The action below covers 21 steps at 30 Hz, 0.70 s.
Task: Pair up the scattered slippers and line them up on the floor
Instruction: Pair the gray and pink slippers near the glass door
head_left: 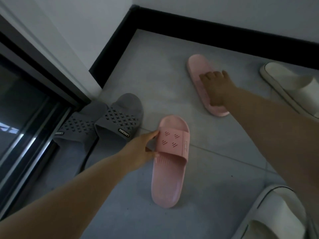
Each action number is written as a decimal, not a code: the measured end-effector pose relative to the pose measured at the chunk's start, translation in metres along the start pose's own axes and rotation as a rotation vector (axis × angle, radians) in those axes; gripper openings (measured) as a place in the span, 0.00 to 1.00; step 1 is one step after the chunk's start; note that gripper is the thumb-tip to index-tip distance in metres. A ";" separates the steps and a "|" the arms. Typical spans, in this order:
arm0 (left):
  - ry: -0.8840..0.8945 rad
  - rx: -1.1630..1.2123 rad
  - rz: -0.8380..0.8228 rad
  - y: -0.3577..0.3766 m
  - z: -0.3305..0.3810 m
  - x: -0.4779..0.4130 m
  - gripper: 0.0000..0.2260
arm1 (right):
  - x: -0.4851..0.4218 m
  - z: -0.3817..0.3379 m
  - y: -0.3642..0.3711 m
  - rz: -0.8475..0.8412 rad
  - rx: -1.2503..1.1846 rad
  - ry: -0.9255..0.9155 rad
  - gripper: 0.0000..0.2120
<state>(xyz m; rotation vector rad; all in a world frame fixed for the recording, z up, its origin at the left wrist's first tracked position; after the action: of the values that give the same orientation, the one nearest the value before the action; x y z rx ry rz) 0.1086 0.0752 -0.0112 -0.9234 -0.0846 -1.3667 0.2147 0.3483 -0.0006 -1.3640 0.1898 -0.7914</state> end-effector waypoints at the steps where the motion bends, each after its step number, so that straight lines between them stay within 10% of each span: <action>1: -0.008 0.013 0.000 0.001 0.000 -0.002 0.33 | 0.013 -0.002 0.003 -0.002 -0.043 -0.032 0.43; 13: 0.066 0.145 -0.111 0.024 0.033 -0.011 0.30 | 0.154 0.015 0.051 -0.292 -0.443 0.284 0.35; 21: 0.328 0.009 -0.243 0.055 0.070 0.028 0.22 | 0.142 0.013 0.001 0.218 -0.313 0.137 0.28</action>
<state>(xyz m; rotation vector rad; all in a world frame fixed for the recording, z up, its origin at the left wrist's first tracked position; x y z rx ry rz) 0.1943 0.0906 0.0227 -0.6863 0.0488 -1.7261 0.3263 0.2733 0.0465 -1.5506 0.5797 -0.6900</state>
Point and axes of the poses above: each hand's wrist, its own x-axis away from the middle knuckle, its own y-axis out of the palm, z = x × y, the point moved 1 cm from there along -x, towards the middle knuckle, and after that the axes turned 1 degree about x, right-handed, at the moved point
